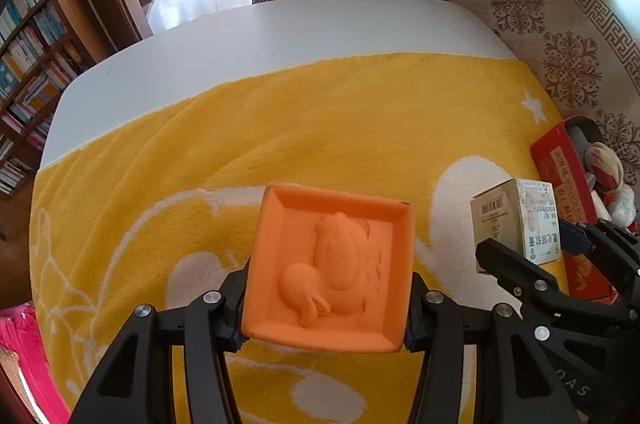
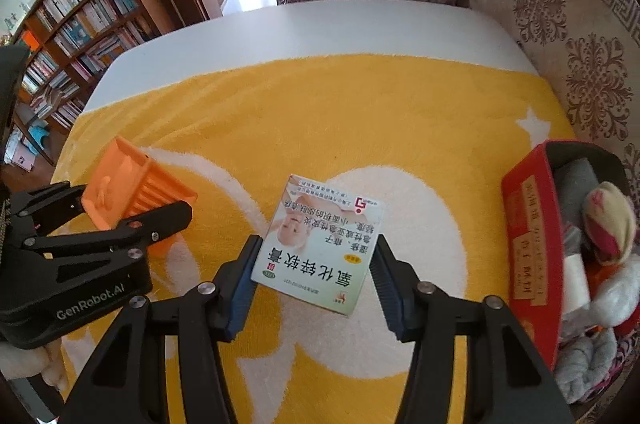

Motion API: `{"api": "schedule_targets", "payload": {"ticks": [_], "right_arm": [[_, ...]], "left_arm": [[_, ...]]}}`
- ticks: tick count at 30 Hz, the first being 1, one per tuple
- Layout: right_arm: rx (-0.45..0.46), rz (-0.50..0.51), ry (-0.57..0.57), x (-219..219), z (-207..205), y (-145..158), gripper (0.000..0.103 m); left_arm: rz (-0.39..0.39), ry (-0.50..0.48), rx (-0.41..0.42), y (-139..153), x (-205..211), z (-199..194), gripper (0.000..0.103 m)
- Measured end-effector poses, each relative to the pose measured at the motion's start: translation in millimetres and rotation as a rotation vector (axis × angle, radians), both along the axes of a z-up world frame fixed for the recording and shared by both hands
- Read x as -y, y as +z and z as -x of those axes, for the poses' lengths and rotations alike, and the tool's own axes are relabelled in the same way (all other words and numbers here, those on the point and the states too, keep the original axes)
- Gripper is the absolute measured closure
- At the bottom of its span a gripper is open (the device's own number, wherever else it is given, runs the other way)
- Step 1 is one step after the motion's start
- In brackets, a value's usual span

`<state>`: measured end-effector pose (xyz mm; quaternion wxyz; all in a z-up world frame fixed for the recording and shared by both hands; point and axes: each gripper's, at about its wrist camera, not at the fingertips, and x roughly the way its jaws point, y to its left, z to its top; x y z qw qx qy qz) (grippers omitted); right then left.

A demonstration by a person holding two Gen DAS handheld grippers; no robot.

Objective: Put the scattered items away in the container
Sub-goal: 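Lift the orange block and medicine box and carry them toward the box, then lower the medicine box and orange block into the box and open both grippers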

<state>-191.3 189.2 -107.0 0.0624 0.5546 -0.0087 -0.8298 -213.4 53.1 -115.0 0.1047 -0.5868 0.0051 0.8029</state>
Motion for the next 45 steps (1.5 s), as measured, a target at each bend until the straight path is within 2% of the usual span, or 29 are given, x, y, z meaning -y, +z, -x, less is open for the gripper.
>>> {"api": "schedule_targets", "payload": {"ticks": [6,15,26,37,45], "right_arm": [[-0.029,0.010,-0.005,-14,-6,9,0.046],[-0.078,0.018,-0.027,-56,-28,42,0.046],[-0.138,0.019,-0.075,-114,-51,72,0.046],[-0.182,0.010,-0.152,-179,-73,88,0.046],[-0.164,-0.002,-0.204,-221,-90,80,0.046]], "left_arm": [[0.001,-0.001,-0.023,13,-14,-10,0.047],[0.004,-0.027,-0.056,33,-52,-28,0.047],[0.000,-0.097,-0.106,61,-118,-44,0.047],[-0.018,-0.181,-0.124,62,-190,-55,0.047],[-0.038,-0.237,-0.125,61,-225,-52,0.047]]}}
